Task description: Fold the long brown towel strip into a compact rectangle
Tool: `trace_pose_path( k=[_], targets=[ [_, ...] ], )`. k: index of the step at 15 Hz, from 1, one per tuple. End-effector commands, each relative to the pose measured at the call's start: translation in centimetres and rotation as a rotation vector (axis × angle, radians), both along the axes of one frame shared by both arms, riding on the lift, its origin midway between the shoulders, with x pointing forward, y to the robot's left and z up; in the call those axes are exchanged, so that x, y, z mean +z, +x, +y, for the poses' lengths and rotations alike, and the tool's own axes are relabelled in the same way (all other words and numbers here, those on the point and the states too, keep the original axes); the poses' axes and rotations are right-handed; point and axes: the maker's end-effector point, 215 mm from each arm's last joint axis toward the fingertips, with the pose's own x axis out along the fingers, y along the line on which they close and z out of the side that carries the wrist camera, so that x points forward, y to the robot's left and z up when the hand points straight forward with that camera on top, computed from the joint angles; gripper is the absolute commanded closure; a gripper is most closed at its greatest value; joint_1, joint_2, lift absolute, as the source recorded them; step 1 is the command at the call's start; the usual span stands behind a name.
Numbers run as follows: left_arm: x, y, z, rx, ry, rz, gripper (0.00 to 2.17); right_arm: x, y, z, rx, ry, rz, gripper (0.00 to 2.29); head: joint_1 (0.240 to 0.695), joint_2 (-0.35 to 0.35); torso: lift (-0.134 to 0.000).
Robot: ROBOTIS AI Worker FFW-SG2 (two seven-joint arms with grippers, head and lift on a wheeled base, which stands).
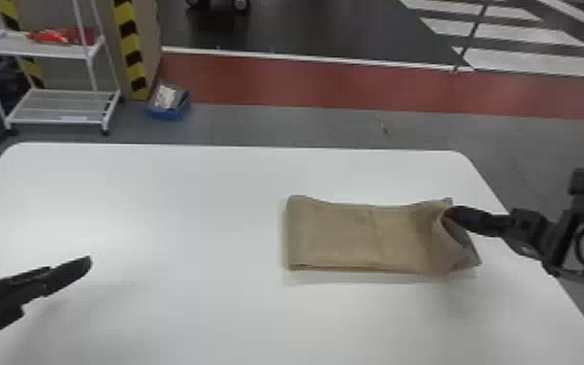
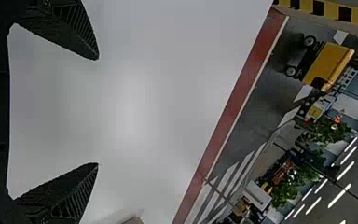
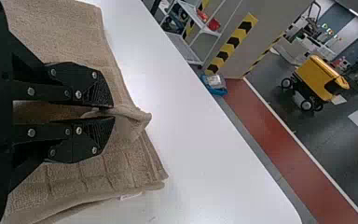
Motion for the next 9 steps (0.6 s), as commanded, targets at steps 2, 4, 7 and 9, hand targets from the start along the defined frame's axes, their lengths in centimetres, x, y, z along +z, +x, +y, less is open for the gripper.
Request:
trace_pose_path(
  k=[2, 4, 7, 9],
  targets=[
    [-0.1, 0.0, 0.1, 0.0, -0.001, 0.002, 0.07, 1.6, -0.1, -1.6, -0.028, 0.018, -0.018, 0.99, 0.695, -0.144, -0.12],
    [-0.2, 0.0, -0.1, -0.002, -0.001, 0.002, 0.07, 0.8, -1.5, -2.8, -0.043, 0.014, 0.024, 0.0, 0.695, -0.156, -0.12],
    [-0.2, 0.0, -0.4, -0.008, -0.005, 0.003, 0.07, 0.5, -1.8, -3.3, -0.057, 0.015, 0.029, 0.05, 0.695, -0.176, -0.12],
    [-0.4, -0.2, -0.3, -0.007, -0.003, 0.006, 0.07, 0.3, -2.2, -3.9, -0.062, 0.004, 0.038, 0.06, 0.695, -0.188, -0.12]
  ],
)
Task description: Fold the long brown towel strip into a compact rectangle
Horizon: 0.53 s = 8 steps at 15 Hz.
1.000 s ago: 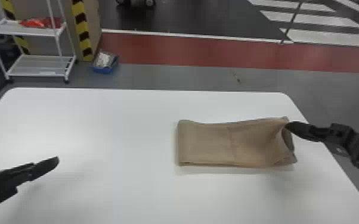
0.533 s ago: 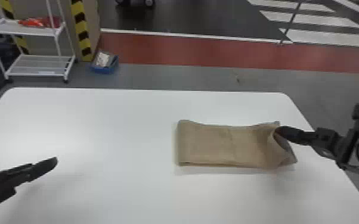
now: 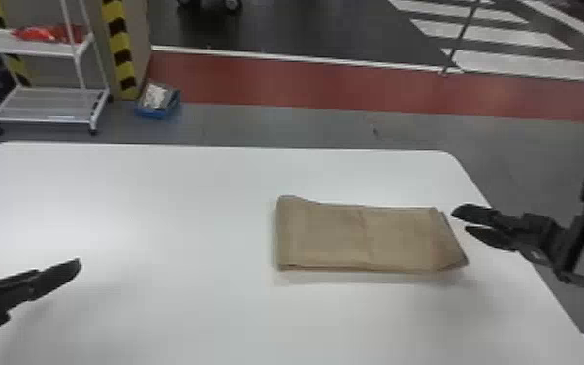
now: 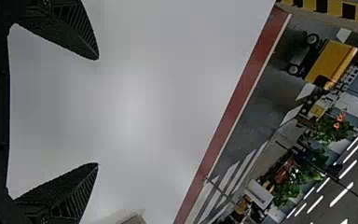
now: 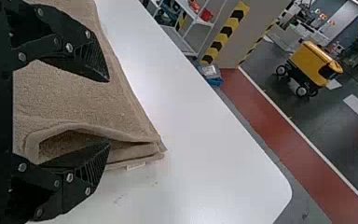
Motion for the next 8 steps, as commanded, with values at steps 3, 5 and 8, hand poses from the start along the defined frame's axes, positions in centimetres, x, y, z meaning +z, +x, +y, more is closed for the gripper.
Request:
trace_pose_path(
  k=[3, 5, 8],
  targets=[
    [0.0, -0.2, 0.2, 0.0, 0.001, 0.003, 0.07, -0.7, -0.9, -2.1, -0.017, -0.06, 0.036, 0.07, 0.695, -0.196, -0.12],
    [-0.2, -0.4, 0.2, -0.001, 0.001, 0.005, 0.07, -1.8, -0.8, -2.5, -0.011, -0.093, 0.062, 0.09, 0.695, -0.21, -0.12],
    [-0.2, -0.6, 0.3, -0.001, 0.002, 0.005, 0.07, -3.9, -0.3, -2.4, 0.019, -0.161, 0.106, 0.1, 0.695, -0.218, -0.12]
  ],
)
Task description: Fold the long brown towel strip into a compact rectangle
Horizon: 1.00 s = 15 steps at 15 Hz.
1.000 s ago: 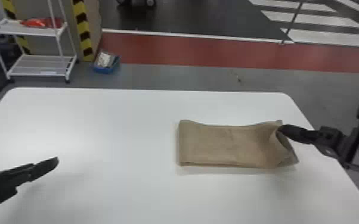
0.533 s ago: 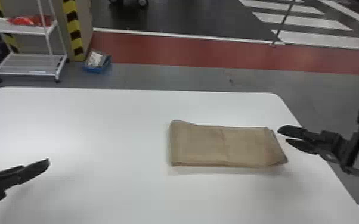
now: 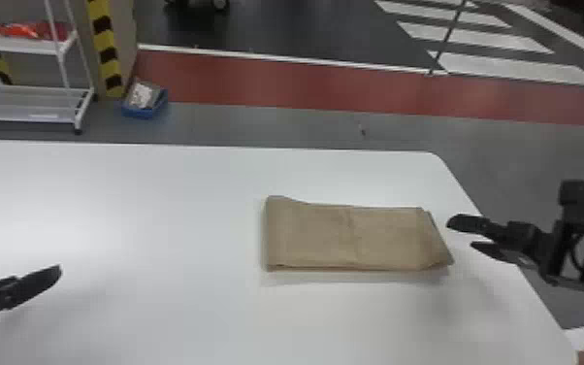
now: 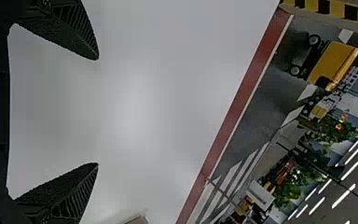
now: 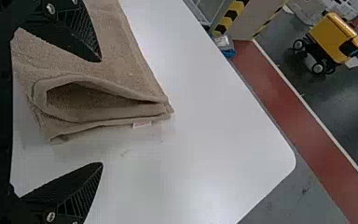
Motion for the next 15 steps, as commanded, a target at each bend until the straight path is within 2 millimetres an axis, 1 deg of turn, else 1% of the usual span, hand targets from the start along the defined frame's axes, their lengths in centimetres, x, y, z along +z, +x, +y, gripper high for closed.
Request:
trace_pose_path(
  k=[1, 2, 3, 6, 8, 9, 10, 12, 13, 15],
  targets=[
    [-0.1, -0.1, 0.0, 0.0, -0.001, 0.003, 0.07, -1.7, 0.6, 0.8, 0.039, -0.053, 0.028, 0.11, 0.695, -0.22, -0.12],
    [-0.1, -0.1, 0.1, 0.0, 0.002, 0.001, 0.07, -2.5, 0.6, 1.1, 0.045, -0.064, 0.041, 0.11, 0.695, -0.219, -0.12],
    [-0.2, -0.3, 0.1, 0.0, 0.0, 0.005, 0.07, -2.7, 0.9, 1.6, 0.05, -0.058, 0.038, 0.11, 0.695, -0.216, -0.12],
    [-0.3, -0.4, 0.3, 0.003, 0.001, 0.008, 0.07, -2.9, 1.4, 2.4, 0.065, -0.061, 0.043, 0.14, 0.695, -0.198, -0.12],
    [-0.2, -0.3, 0.4, 0.005, 0.003, 0.005, 0.07, -3.3, 1.5, 2.7, 0.074, -0.072, 0.05, 0.32, 0.695, -0.191, -0.12],
    [-0.2, -0.2, 0.3, 0.003, 0.003, 0.004, 0.07, -3.3, 1.5, 2.9, 0.076, -0.071, 0.048, 0.35, 0.695, -0.188, -0.12],
    [-0.3, -0.2, 0.3, 0.004, 0.004, 0.003, 0.07, -3.4, 1.5, 3.1, 0.077, -0.068, 0.048, 0.44, 0.695, -0.184, -0.12],
    [-0.2, -0.1, 0.5, 0.006, 0.006, -0.005, 0.07, -3.6, 1.5, 2.9, 0.076, -0.07, 0.047, 0.48, 0.695, -0.18, -0.12],
    [-0.3, -0.1, 0.5, 0.006, 0.006, -0.004, 0.07, -3.7, 1.6, 2.9, 0.076, -0.072, 0.044, 0.54, 0.695, -0.179, -0.12],
    [-0.3, -0.2, 0.6, 0.006, 0.008, -0.003, 0.07, -4.0, 1.6, 3.2, 0.079, -0.07, 0.042, 0.56, 0.695, -0.178, -0.12]
  ],
)
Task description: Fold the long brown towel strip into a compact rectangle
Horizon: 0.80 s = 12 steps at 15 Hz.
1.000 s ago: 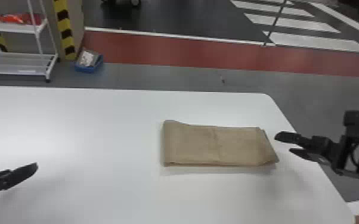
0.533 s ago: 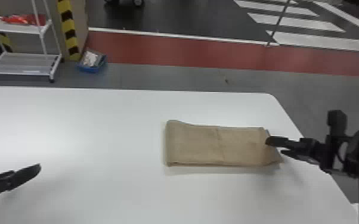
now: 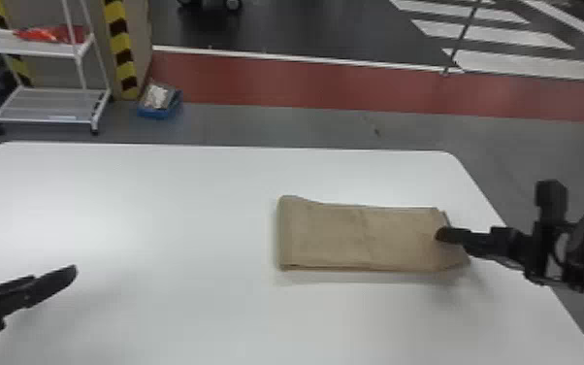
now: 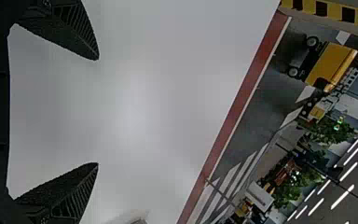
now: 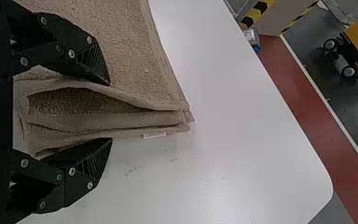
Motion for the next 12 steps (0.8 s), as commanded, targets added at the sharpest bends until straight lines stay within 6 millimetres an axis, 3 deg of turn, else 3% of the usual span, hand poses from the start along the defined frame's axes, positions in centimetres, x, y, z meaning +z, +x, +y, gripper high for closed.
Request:
trace_pose_path(
  k=[1, 4, 7, 8, 9, 12],
  targets=[
    [0.0, 0.0, 0.1, 0.0, 0.002, 0.0, 0.07, -0.5, -0.2, 0.2, 0.001, 0.002, 0.002, 0.56, 0.695, -0.177, -0.12],
    [-0.1, -0.2, 0.0, -0.002, 0.0, 0.002, 0.07, -0.6, -0.2, 0.2, 0.002, 0.0, -0.002, 0.77, 0.695, -0.174, -0.12],
    [-0.2, -0.3, 0.0, -0.003, 0.0, 0.001, 0.07, -0.5, -0.4, 0.1, -0.003, 0.022, -0.015, 0.76, 0.695, -0.175, -0.12],
    [-0.1, -0.2, 0.0, -0.003, 0.002, -0.003, 0.07, -0.4, -0.5, 0.0, -0.005, 0.032, -0.02, 0.42, 0.695, -0.176, -0.12],
    [-0.1, -0.2, 0.0, -0.003, 0.002, -0.003, 0.07, -0.5, -0.7, -0.1, -0.01, 0.035, -0.02, 0.23, 0.695, -0.176, -0.12],
    [-0.1, -0.2, 0.0, -0.003, 0.002, -0.003, 0.07, -0.9, -1.4, -0.9, -0.024, 0.034, -0.013, 0.24, 0.695, -0.179, -0.12]
  ],
)
